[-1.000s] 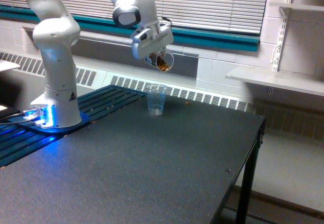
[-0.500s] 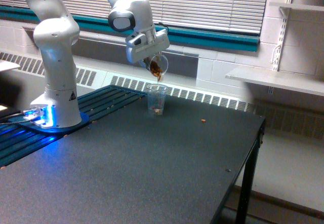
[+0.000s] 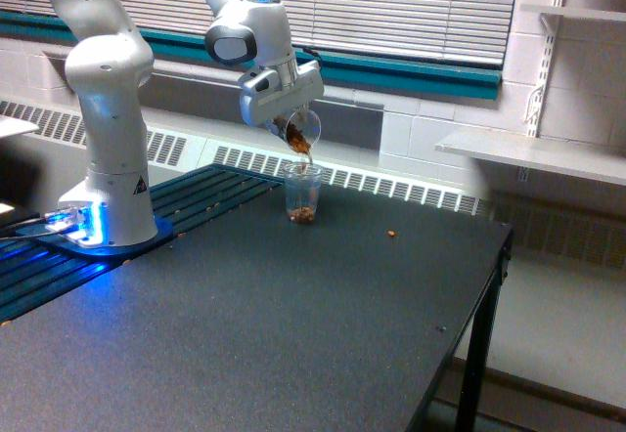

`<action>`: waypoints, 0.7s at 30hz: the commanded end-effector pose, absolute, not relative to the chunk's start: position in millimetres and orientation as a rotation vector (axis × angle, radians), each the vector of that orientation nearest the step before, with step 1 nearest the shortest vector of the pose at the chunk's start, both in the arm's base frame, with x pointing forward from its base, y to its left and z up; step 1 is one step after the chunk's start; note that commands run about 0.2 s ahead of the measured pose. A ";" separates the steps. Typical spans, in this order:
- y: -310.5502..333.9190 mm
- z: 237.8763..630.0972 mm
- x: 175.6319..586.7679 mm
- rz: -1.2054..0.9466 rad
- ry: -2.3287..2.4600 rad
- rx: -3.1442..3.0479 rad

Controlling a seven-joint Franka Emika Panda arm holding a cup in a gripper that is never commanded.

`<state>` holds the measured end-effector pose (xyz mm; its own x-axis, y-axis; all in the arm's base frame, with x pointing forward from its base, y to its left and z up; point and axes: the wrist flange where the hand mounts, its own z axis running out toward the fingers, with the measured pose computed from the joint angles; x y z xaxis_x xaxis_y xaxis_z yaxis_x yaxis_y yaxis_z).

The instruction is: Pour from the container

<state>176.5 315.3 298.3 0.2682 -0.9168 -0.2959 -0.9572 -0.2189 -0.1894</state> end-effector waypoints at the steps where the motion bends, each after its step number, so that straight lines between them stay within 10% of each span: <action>1: 314.3 299.1 178.1 0.174 1.672 -2.225; 21: 305.8 293.4 184.2 0.229 1.631 -2.221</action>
<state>179.4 305.7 291.8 0.2569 -0.9031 -0.3440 -0.9626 -0.2076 -0.1740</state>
